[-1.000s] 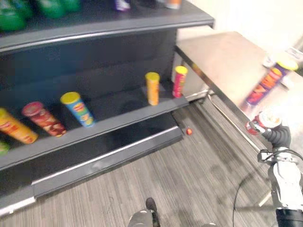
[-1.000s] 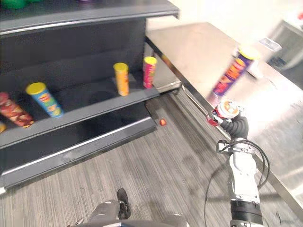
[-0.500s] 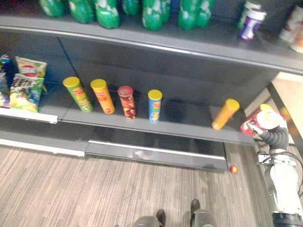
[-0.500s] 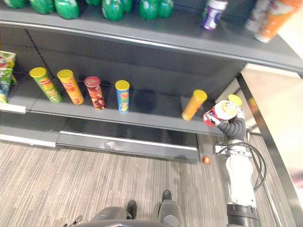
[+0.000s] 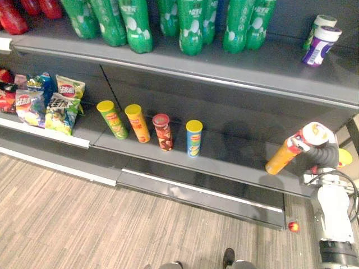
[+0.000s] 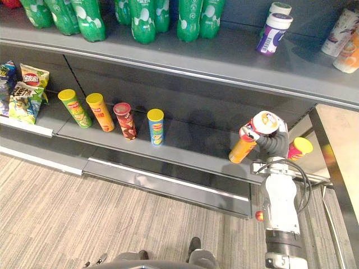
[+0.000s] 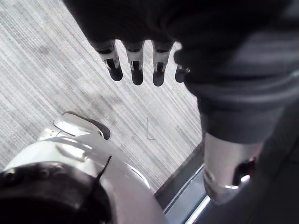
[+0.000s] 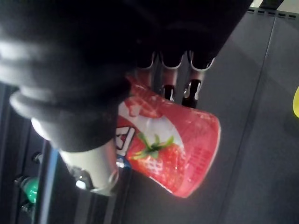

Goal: Put the gum and the chips on the shelf.

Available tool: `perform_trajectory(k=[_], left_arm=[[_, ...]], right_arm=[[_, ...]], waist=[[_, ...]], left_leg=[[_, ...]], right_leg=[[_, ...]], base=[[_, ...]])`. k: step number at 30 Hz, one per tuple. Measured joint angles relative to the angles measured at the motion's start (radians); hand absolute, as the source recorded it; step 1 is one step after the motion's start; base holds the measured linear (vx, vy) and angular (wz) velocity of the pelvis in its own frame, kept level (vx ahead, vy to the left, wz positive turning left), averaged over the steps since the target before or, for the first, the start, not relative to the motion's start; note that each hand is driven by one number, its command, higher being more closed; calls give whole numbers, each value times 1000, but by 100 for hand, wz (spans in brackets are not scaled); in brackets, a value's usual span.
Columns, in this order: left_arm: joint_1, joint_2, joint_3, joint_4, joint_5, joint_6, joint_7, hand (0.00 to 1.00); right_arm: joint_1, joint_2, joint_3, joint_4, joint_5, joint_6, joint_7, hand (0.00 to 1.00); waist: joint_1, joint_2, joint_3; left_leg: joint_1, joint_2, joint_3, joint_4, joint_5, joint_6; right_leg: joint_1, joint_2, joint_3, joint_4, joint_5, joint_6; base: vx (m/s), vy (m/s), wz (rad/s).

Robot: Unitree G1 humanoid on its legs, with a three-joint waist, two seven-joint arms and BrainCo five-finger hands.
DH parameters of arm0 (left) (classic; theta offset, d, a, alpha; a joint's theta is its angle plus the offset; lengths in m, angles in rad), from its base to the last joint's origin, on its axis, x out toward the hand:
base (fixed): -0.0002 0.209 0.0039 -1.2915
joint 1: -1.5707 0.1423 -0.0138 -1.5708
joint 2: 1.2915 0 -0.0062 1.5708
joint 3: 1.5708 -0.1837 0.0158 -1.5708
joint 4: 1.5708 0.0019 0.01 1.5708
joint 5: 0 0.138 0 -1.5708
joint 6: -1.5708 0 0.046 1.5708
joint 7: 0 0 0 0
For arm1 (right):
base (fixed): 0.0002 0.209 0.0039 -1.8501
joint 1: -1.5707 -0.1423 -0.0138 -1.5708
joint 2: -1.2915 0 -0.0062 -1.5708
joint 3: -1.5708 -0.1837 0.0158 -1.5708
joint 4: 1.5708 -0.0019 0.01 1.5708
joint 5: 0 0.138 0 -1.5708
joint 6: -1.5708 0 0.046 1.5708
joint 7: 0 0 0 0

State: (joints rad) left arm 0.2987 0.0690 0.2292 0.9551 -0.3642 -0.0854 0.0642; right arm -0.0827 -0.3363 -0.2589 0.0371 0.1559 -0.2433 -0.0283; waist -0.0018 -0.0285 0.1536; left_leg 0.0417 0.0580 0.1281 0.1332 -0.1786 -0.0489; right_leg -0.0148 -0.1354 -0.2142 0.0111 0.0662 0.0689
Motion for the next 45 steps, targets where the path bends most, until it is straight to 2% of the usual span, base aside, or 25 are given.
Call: perform_trajectory(k=[3, 7, 11, 18, 22, 30, 37, 40, 45], left_arm=[[2, 15, -22, 1, 28, 0, -2, 0], [-2, 23, -38, 1, 33, 0, -1, 0], [-14, 32, -48, 0, 33, 1, -1, 0], [-20, 35, -46, 0, 35, 1, 6, 0], [-19, 36, -33, 1, 40, 2, 2, 0], [-20, 45, -26, 2, 67, 2, -4, 0], [-19, 46, -27, 3, 78, 0, -9, 0], [-20, 48, -30, 2, 103, -2, -34, 0], [-20, 55, -62, -4, 103, 0, -37, 0]], right_arm=[[0, 0, 2, -22, 1, 0, 20, 100], [1, -8, 3, -24, 1, 0, 36, 100], [-18, -61, 20, -27, 1, 8, 45, 100], [-104, -115, 35, -30, 6, 31, 82, 100], [-174, -162, 53, -35, 22, 58, 108, 100], [-310, -259, 75, -108, 100, 94, 184, 100], [-399, -287, 124, -83, 133, 132, 184, 100], [-462, -291, 150, 8, 132, 140, 159, 100], [-530, -302, 173, 145, 136, 168, 126, 100]], waist=[[-14, -5, -3], [-29, -5, -10], [-27, -10, -20], [-26, -17, -26], [-25, -26, -32], [-26, -49, -48], [-25, -48, -51], [-23, -46, -54], [-17, -43, -56]], left_leg=[[1, -15, 33, -24, 13, 18], [18, -13, 55, -61, 32, 13], [34, -12, 59, -109, 57, 3], [53, -11, 76, -132, 71, 9], [73, -12, 83, -150, 75, 7], [85, -8, 86, -167, 80, 4], [88, -5, 86, -167, 80, 4], [86, -3, 82, -167, 83, 1], [84, -3, 70, -170, 90, 1]], right_leg=[[-13, -8, 32, -26, 16, 24], [-26, -1, 52, -28, 19, 27], [-34, 6, 58, -28, 19, 26], [-33, 9, 67, -27, 23, 25], [-30, 15, 84, -27, 24, 25], [-29, 24, 93, -31, 25, 23], [-18, 29, 94, -46, 32, 18], [-17, 30, 90, -47, 32, 18], [-15, 29, 73, -49, 32, 17]], base=[[-76, 23, -28], [-50, -24, -20], [-1, -24, -2], [11, -5, -5], [28, 5, -9], [7, -4, -3], [0, 0, 0], [-13, -15, 4], [-9, -17, 8]])
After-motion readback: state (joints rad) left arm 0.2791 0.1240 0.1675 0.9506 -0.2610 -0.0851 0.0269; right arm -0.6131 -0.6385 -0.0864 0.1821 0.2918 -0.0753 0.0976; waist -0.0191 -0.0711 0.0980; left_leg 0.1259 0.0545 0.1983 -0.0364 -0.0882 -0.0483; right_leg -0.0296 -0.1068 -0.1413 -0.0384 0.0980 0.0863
